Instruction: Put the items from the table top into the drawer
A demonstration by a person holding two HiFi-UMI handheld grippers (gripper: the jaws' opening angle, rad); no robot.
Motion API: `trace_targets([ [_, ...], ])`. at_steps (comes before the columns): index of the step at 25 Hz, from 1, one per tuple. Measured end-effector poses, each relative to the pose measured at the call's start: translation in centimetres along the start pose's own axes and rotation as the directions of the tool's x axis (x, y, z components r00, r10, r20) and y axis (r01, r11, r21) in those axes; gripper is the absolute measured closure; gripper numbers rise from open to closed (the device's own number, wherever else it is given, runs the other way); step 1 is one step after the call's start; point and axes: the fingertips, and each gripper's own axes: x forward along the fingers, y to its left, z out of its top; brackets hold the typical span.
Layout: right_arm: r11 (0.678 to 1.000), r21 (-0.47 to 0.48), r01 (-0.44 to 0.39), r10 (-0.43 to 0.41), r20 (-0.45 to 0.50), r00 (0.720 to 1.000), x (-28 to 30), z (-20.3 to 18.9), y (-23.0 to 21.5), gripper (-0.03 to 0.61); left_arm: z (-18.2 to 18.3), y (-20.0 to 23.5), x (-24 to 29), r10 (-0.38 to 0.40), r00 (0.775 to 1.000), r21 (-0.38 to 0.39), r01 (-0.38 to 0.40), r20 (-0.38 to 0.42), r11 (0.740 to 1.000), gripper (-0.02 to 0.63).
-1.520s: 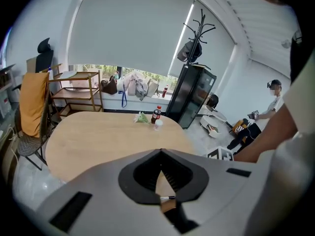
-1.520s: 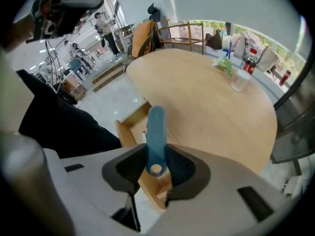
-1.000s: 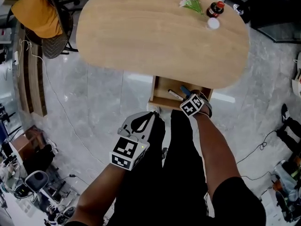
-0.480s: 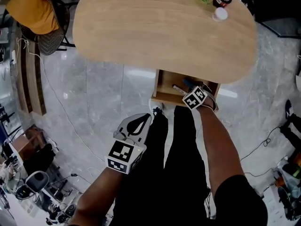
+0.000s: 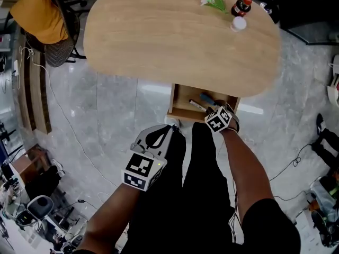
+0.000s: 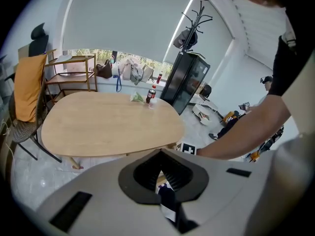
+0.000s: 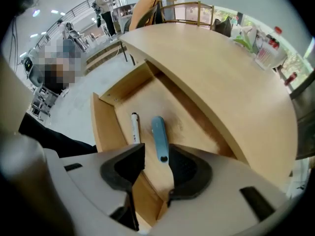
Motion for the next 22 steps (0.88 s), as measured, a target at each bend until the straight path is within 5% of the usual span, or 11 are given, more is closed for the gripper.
trace_targets([
  [7,0.990,0.139,-0.017,-0.010,0.186,0.982,-8.3,3.6,-1.7,0.434,4.0,-0.5,-0.2,0.020,0.999,0.013,-0.020,0.043,1.000,0.612],
  [14,0.962,0.271,0.020,-0.117,0.348,0.930,-14.8,8.1,-9.5,0.436,8.0,-2.0,0.6,0.019,0.997,0.001,-0.019,0.076,1.000,0.612],
  [22,0.936,0.342,0.086,-0.215,0.361,0.907,-16.1,10.3,-19.5,0.433,10.5,-2.3,1.9,0.051,0.995,-0.015,-0.050,0.085,0.999,0.612],
])
